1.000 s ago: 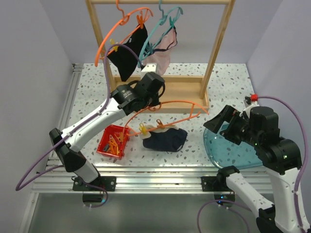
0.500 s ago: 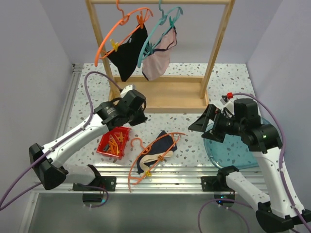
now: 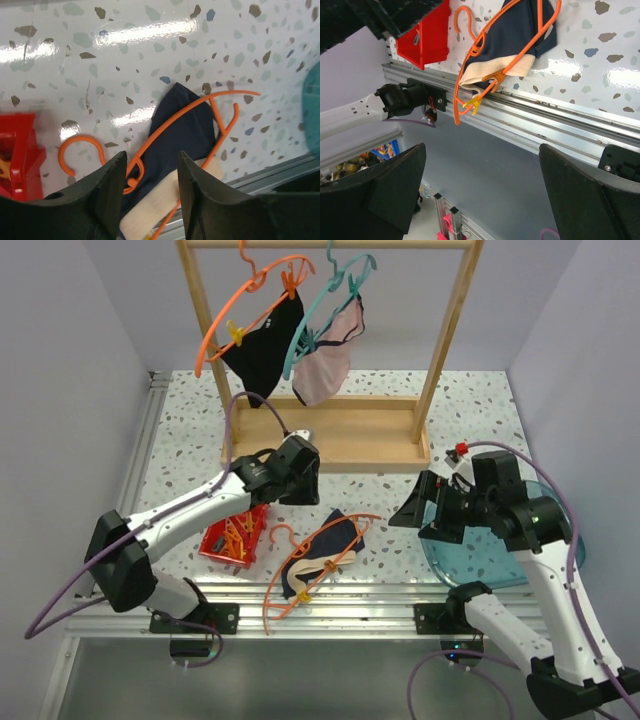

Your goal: Remove the underwear clipped to the hanger

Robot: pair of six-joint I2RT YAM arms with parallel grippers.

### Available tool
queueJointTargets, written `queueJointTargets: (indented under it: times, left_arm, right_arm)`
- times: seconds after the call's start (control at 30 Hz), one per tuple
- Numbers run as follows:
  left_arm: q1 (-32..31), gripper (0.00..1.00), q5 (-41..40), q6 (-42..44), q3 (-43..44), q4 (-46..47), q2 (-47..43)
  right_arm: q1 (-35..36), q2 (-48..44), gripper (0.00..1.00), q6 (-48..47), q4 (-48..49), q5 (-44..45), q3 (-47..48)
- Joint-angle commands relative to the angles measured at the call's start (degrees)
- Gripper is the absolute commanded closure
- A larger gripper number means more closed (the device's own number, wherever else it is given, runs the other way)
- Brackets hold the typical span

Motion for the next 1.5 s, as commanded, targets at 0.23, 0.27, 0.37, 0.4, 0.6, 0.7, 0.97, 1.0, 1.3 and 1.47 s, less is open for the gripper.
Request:
queueJointTargets:
  times: [0.23,0.27,0.37,0.4,0.6,0.7,0.97,1.0,1.3,1.47]
  left_arm:
    - [-2.5,0.48,8.2,25.29,-7.34,15.97,7.12]
    - [-2.59,0.48,8.9,26.44,-7.34,16.06,7.91]
    - [-2.5,0.51,10.3,29.69,-7.86,15.88,10.64]
    - [-2.5,0.54,10.4,30.22,-8.21,15.88,11.78]
    - [-2.5,0.61,11.54,31.46,-10.06,17.2,15.82]
    - [-2.5,0.64,14.61,31.2,-10.76,17.55,16.36]
    - [-2.5,1.0,17.26,26.81,-8.93,12.83,15.13]
    - [-2.5,1.0,16.47,25.67,-7.53,11.33,14.52]
    - [-3.46,1.0,9.35,13.27,10.32,-1.87,11.79]
    - [-5.22,1.0,7.06,13.09,13.84,-4.42,12.22]
  right_arm:
    - [0.05,-0.72,0.01,-2.46,0.35,-1.37,-2.23]
    - [0.05,-0.9,0.02,-2.37,0.44,-1.46,-2.5]
    - [0.14,-1.08,0.01,-2.28,0.44,-1.46,-2.94]
    - [0.14,-1.34,0.01,-1.93,0.53,-1.28,-3.2]
    - [0.05,-2.04,0.01,-0.96,1.06,-1.37,-4.08]
    - [0.05,-2.57,0.01,-0.7,0.97,-1.37,-4.34]
    - [0.05,-3.71,0.02,-0.08,1.5,-1.9,-5.4]
    - [0.05,-3.63,0.02,-0.69,1.5,-2.25,-5.31]
    - [0.23,2.52,0.04,-5.0,1.23,-4.1,-6.1]
    - [0.58,6.21,0.04,-5.36,3.78,-4.71,-6.37]
